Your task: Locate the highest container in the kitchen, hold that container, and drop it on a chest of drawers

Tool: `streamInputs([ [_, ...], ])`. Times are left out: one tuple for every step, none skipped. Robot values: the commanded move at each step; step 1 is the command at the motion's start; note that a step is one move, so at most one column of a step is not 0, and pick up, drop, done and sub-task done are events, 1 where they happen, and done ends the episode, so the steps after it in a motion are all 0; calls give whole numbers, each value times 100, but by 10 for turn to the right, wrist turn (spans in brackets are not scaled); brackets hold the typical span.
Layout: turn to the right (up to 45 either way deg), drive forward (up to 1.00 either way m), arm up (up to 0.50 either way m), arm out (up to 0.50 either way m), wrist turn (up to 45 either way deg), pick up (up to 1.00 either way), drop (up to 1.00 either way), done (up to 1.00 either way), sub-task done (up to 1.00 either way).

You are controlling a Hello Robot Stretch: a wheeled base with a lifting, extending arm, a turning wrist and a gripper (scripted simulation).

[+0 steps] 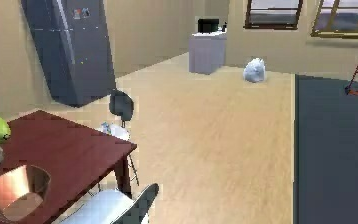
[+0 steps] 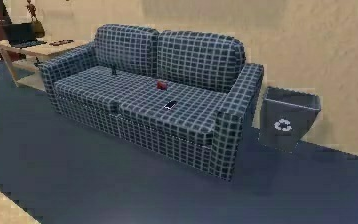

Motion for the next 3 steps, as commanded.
streamInputs([
  [450,0,0,0,0,0,0,0,0],
  [450,0,0,0,0,0,0,0,0],
  [270,0,0,0,0,0,0,0,0],
])
